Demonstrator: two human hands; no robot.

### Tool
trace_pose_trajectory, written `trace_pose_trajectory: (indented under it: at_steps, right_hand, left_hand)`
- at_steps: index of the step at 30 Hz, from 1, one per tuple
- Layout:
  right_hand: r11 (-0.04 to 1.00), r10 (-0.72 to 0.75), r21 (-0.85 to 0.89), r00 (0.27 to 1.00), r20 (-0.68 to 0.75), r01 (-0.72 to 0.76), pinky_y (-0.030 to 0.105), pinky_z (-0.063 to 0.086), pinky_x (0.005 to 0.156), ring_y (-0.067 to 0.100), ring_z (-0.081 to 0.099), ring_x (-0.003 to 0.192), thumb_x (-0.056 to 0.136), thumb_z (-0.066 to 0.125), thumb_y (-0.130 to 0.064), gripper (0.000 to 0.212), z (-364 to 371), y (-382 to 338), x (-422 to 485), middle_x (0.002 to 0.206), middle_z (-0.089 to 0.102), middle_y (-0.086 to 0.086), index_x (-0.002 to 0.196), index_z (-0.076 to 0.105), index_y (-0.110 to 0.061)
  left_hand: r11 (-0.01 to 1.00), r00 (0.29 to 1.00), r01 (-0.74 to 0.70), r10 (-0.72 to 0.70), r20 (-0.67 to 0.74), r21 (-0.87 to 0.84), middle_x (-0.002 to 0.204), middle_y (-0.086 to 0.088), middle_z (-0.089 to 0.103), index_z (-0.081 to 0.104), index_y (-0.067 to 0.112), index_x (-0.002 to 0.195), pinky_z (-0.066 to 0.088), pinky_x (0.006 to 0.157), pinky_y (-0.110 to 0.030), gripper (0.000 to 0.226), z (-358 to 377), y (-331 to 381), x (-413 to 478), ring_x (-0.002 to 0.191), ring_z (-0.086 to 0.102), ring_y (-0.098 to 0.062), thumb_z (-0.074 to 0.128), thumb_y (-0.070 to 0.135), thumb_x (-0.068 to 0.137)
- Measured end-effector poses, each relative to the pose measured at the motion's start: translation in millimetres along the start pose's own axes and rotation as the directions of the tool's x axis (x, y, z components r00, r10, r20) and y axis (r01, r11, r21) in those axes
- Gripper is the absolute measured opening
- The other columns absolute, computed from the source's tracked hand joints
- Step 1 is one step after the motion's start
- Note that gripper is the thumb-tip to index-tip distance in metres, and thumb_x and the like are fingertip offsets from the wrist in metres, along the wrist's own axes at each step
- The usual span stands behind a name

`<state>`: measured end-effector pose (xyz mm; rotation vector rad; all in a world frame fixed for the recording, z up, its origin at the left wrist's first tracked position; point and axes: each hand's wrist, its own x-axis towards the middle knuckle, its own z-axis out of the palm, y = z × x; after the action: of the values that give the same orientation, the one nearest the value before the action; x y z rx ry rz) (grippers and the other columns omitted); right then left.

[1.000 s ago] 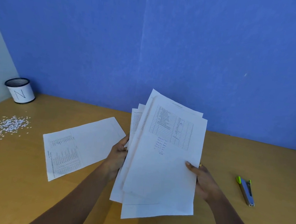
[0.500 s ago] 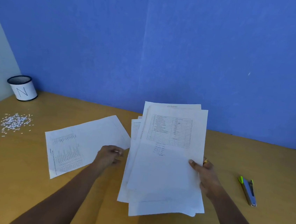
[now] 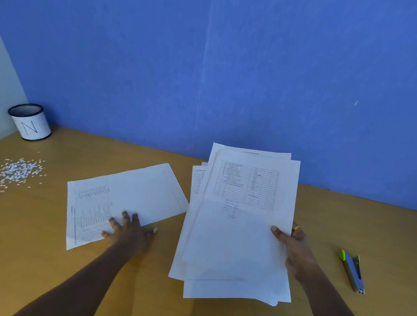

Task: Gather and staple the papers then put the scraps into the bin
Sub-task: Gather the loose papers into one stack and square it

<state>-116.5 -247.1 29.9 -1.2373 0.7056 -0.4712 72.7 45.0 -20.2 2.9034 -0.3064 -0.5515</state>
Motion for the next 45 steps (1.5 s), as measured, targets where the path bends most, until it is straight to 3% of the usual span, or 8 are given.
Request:
trace_pose_trajectory:
  at_steps: [9, 19, 21, 24, 28, 32, 39, 45]
  right_hand:
    - [0.999, 0.047, 0.008, 0.999, -0.016, -0.047, 0.039, 0.057, 0.076, 0.021, 0.070, 0.073, 0.084, 0.060, 0.001, 0.020, -2, 9, 5, 0.082, 0.075, 0.002, 0.103, 0.065, -0.006]
    - [0.996, 0.055, 0.060, 0.997, 0.057, -0.058, 0.036, 0.060, 0.070, 0.016, 0.072, 0.070, 0.068, 0.076, -0.010, 0.036, -5, 9, 3, 0.079, 0.076, 0.000, 0.102, 0.065, -0.005]
    - [0.996, 0.060, 0.057, 0.996, 0.068, -0.064, 0.037, 0.060, 0.068, 0.019, 0.073, 0.072, 0.045, 0.089, -0.026, 0.061, -7, 10, 4, 0.085, 0.076, 0.004, 0.099, 0.067, -0.007]
    - [0.997, 0.044, 0.059, 0.997, 0.063, -0.047, 0.039, 0.059, 0.072, 0.017, 0.072, 0.071, 0.072, 0.072, -0.010, 0.026, -9, 11, 3, 0.094, 0.074, 0.004, 0.097, 0.067, -0.008]
    - [0.998, 0.045, 0.046, 0.997, 0.061, -0.048, 0.038, 0.059, 0.071, 0.018, 0.073, 0.076, 0.077, 0.070, -0.007, 0.019, -9, 11, 2, 0.091, 0.075, 0.002, 0.095, 0.067, -0.010]
    - [0.999, 0.045, 0.026, 0.996, 0.079, -0.047, 0.040, 0.059, 0.071, 0.022, 0.073, 0.078, 0.022, 0.092, -0.041, 0.080, -7, 12, 3, 0.085, 0.076, 0.005, 0.093, 0.068, -0.010]
    - [0.997, 0.059, 0.038, 0.994, 0.093, -0.063, 0.042, 0.059, 0.072, 0.022, 0.073, 0.074, 0.028, 0.092, -0.035, 0.082, -3, 11, 1, 0.085, 0.076, 0.005, 0.100, 0.067, -0.006]
    - [0.998, 0.066, 0.020, 0.997, 0.048, -0.067, 0.039, 0.059, 0.068, 0.019, 0.072, 0.070, 0.084, 0.060, 0.001, 0.018, -2, 10, 2, 0.088, 0.074, 0.008, 0.098, 0.066, -0.008]
  left_hand:
    - [0.937, 0.974, -0.206, 0.169, -0.149, -0.282, 0.119, -0.010, 0.060, 0.061, 0.007, 0.105, 0.043, 0.099, -0.049, 0.045, -11, -15, 15, 0.110, 0.055, -0.028, 0.053, 0.047, 0.087]
    - [0.879, 0.895, -0.447, 0.440, -0.080, -0.169, 0.062, 0.010, 0.042, 0.036, 0.025, 0.054, 0.037, 0.066, -0.030, 0.045, -8, -13, 9, 0.068, 0.043, -0.015, 0.075, 0.038, 0.071]
    - [0.869, 0.885, -0.466, 0.462, -0.063, -0.169, 0.059, 0.010, 0.043, 0.035, 0.024, 0.054, 0.032, 0.058, -0.020, 0.046, -5, -14, 7, 0.061, 0.041, -0.009, 0.078, 0.034, 0.068]
    - [0.856, 0.899, -0.438, 0.427, -0.102, -0.273, 0.059, 0.007, 0.046, 0.036, 0.025, 0.058, 0.031, 0.052, -0.013, 0.049, -3, -15, 6, 0.057, 0.041, -0.006, 0.085, 0.027, 0.060]
    - [0.933, 0.951, -0.267, 0.214, -0.222, -0.242, 0.113, -0.007, 0.053, 0.054, 0.019, 0.104, 0.039, 0.090, -0.031, 0.071, -2, -17, 4, 0.111, 0.046, -0.025, 0.087, 0.045, 0.047]
    - [0.991, 0.976, -0.030, 0.001, -0.217, -0.134, 0.134, -0.010, 0.042, 0.033, 0.011, 0.134, 0.035, 0.102, -0.040, 0.115, -7, -14, -4, 0.127, 0.035, -0.029, 0.079, 0.065, 0.043]
    - [0.992, 0.982, -0.010, -0.014, -0.188, -0.129, 0.128, -0.014, 0.047, 0.031, 0.010, 0.132, 0.037, 0.100, -0.037, 0.111, -10, -6, 3, 0.123, 0.039, -0.029, 0.084, 0.056, 0.046]
    - [0.937, 0.977, 0.020, -0.091, -0.190, -0.348, 0.123, -0.022, 0.046, 0.037, 0.002, 0.127, 0.040, 0.095, -0.042, 0.096, -19, -10, 0, 0.115, 0.045, -0.038, 0.090, 0.020, 0.050]
